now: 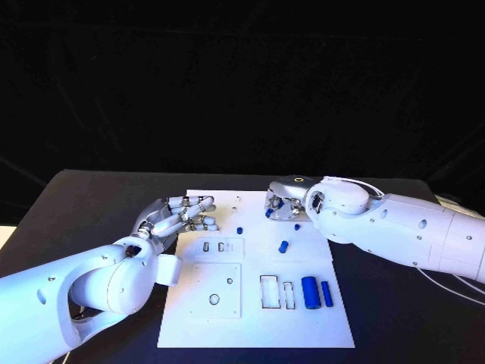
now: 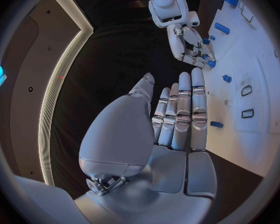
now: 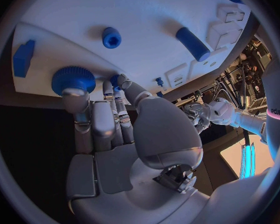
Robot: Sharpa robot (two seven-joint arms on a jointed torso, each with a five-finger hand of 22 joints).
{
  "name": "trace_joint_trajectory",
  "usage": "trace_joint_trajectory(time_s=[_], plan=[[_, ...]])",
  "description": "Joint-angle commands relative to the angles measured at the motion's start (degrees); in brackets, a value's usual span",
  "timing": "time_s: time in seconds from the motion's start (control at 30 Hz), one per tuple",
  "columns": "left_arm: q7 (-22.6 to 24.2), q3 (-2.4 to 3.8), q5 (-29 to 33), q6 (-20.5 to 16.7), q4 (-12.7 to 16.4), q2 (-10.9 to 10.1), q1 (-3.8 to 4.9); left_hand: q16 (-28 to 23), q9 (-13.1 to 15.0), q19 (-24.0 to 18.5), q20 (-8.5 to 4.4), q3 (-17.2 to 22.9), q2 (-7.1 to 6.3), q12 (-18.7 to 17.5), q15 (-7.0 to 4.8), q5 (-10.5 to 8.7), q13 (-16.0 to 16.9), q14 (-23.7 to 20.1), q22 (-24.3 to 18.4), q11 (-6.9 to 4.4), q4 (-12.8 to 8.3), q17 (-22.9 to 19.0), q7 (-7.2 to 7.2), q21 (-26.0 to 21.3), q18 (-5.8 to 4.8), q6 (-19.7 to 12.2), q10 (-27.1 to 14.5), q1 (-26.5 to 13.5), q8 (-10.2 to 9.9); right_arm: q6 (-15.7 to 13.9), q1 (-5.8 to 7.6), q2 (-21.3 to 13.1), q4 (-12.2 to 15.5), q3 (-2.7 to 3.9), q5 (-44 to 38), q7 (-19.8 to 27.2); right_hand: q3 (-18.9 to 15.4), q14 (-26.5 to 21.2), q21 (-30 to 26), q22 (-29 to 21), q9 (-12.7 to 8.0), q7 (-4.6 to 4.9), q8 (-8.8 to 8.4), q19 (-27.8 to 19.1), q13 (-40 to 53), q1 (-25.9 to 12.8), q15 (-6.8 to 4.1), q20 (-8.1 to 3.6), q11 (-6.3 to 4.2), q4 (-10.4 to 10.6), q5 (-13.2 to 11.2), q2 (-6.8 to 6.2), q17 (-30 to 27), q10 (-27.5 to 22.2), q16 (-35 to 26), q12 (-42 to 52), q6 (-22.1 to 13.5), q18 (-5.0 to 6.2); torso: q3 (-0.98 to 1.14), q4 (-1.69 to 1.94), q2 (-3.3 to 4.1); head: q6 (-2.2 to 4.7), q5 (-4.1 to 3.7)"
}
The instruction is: Assemble the parts on the task board
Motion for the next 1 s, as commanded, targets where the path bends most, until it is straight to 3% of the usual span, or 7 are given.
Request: trace_joint_trajectory(time_s=[0.03, 0.17, 0.33, 0.43, 0.57, 0.73, 1.0], plan=[[0.0, 0.05, -0.3, 1.2, 0.1, 0.1, 0.07, -0.2, -0.1, 0.4, -0.02, 0.1, -0.02, -0.2, 0.08, -0.27, 0.0, -0.2, 0.0, 0.08, -0.3, 0.0, 0.24, 0.4, 0.35, -0.3, -0.3, -0.4, -0.2, 1.7, -0.06, 0.3, -0.1, -0.02, -1.4, -0.5, 0.5, 1.8, 0.3, 0.3, 0.2, -0.03, 0.19, 0.4, 0.0, 0.4, -0.38, -0.07, -0.09, 0.1, -0.5, 0.4, 0.1, 0.4, 0.4, 0.1, 0.5, -0.61, -0.05, 0.09, 0.05, 0.02, -0.12], [0.0, 0.05, -0.3, 1.2, 0.1, 0.1, 0.07, -0.2, -0.1, 0.4, -0.02, 0.1, -0.02, -0.2, 0.08, -0.27, 0.0, -0.2, 0.0, 0.08, -0.3, 0.0, 0.24, 0.4, 0.35, -0.3, -0.3, -0.4, -0.2, 0.3, -0.07, 0.3, 0.0, -0.03, -1.1, -0.8, 0.9, 1.8, 0.7, 0.7, 0.3, -0.18, 0.28, 0.4, 0.0, 0.3, -0.49, -0.06, -0.2, 0.5, -0.7, 0.44, 0.3, 0.8, 0.6, 0.1, 0.9, -0.66, -0.06, 0.11, 0.1, -0.02, -0.14], [-0.1, 0.05, -0.3, 1.2, 0.0, 0.1, 0.07, -0.2, -0.1, 0.4, -0.02, 0.1, 0.01, -0.2, 0.09, -0.27, 0.0, -0.2, 0.1, 0.1, -0.3, 0.1, 0.29, 0.4, 0.35, -0.3, -0.3, -0.4, -0.3, -6.0, -0.09, 0.2, 0.6, -0.01, -0.2, -1.8, 1.4, 1.8, 1.3, 1.4, 0.3, -0.22, 0.16, 0.5, 0.0, -0.3, -0.55, -0.05, -0.23, 1.3, -0.9, 0.39, 0.5, 0.9, 0.9, -0.1, 1.0, -0.75, -0.09, 0.14, 0.13, 0.12, -0.16], [-0.1, 0.05, -0.3, 1.3, 0.0, 0.1, 0.07, -0.2, -0.1, 0.4, -0.02, 0.1, 0.07, -0.2, 0.08, -0.26, 0.0, -0.1, 0.1, 0.1, -0.4, 0.2, 0.29, 0.4, 0.35, -0.3, -0.4, -0.4, -0.3, -9.4, -0.09, 0.2, 1.0, 0.05, 0.3, -2.4, 2.0, 1.7, 1.6, 1.6, 0.2, -0.23, 0.02, 0.4, -0.1, -0.4, -0.54, -0.03, -0.21, 1.7, 0.2, 0.04, 0.6, 0.9, 1.1, -0.1, 1.1, -0.76, -0.09, 0.18, 0.17, 0.24, -0.1], [0.0, 0.05, -0.3, 1.5, 0.0, 0.2, 0.07, -0.2, -0.1, 0.4, -0.02, 0.2, 0.19, -0.2, 0.08, -0.24, 0.0, -0.1, 0.1, 0.11, -0.4, 0.3, 0.31, 0.4, 0.36, -0.4, -0.4, -0.3, -0.4, -12.2, -0.09, 0.5, 1.3, 0.13, 0.6, -3.2, 2.5, 1.7, 1.8, 1.8, 0.2, -0.19, -0.07, 0.3, -0.1, -0.4, -0.53, -0.02, -0.21, 1.9, 0.9, -0.21, 0.7, 0.8, 1.3, -0.1, 1.1, -0.76, -0.08, 0.32, 0.23, 0.32, -0.04], [-0.1, 0.05, -0.3, 1.8, 0.0, 0.2, 0.07, -0.3, 0.0, 0.3, -0.02, 0.3, 0.34, -0.2, 0.09, -0.22, 0.0, -0.2, 0.1, 0.11, -0.6, 0.4, 0.31, 0.4, 0.35, -0.3, -0.4, -0.1, -0.4, -14.3, -0.08, 1.1, 1.2, 0.25, 0.8, -3.6, 2.9, 1.7, 1.9, 1.9, 0.2, -0.16, -0.13, 0.3, -0.1, -0.4, -0.52, -0.01, -0.2, 1.9, 1.1, -0.42, 0.8, 0.8, 1.4, -0.1, 1.1, -0.78, -0.17, 0.42, 0.31, 0.36, 0.29], [-0.1, 0.05, -0.2, 1.9, 0.4, 0.0, 0.08, -0.4, 0.0, 0.3, -0.02, 0.3, 0.37, -0.2, 0.1, -0.22, 0.0, -0.3, 0.1, 0.11, -0.6, 0.4, 0.32, 0.4, 0.35, -0.3, -0.4, -0.1, -0.4, -15.2, 0.01, 3.0, -0.4, 0.34, 0.9, -3.7, 3.0, 1.7, 2.0, 1.9, 0.2, -0.13, -0.17, 0.3, -0.1, -0.3, -0.51, -0.01, -0.17, 1.9, 1.2, -0.58, 0.9, 0.7, 1.4, -0.2, 1.1, -0.78, -0.44, 0.64, 0.46, 0.71, 0.36]])
